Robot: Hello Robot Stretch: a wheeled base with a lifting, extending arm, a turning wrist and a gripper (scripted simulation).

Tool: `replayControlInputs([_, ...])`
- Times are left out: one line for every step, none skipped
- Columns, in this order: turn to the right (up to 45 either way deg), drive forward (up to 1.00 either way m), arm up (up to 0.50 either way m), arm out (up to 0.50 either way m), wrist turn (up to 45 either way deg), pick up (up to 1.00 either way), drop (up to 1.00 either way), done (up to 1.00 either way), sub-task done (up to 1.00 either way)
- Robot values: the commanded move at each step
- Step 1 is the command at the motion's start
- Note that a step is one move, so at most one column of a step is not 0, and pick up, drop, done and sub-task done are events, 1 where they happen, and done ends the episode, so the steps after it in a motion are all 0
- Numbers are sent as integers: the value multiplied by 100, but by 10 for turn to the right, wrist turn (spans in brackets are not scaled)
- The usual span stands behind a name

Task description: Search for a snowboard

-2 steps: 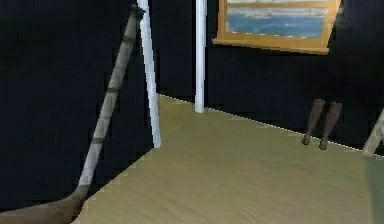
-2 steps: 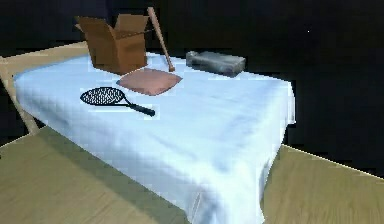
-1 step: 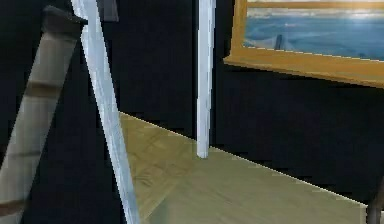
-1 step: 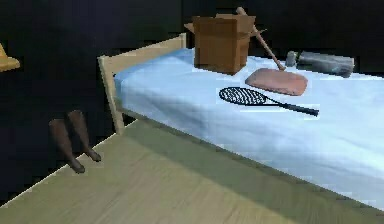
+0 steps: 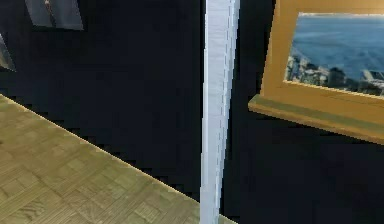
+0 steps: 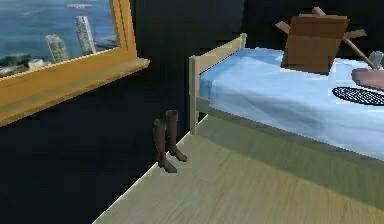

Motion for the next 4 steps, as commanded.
replayControlInputs([-90, 0, 0, 0, 0, 0, 0, 0, 0])
replayControlInputs([0, 25, 0, 0, 0, 0, 0, 0, 0])
replayControlInputs([-270, 0, 0, 0, 0, 0, 0, 0, 0])
replayControlInputs([0, 100, 0, 0, 0, 0, 0, 0, 0])
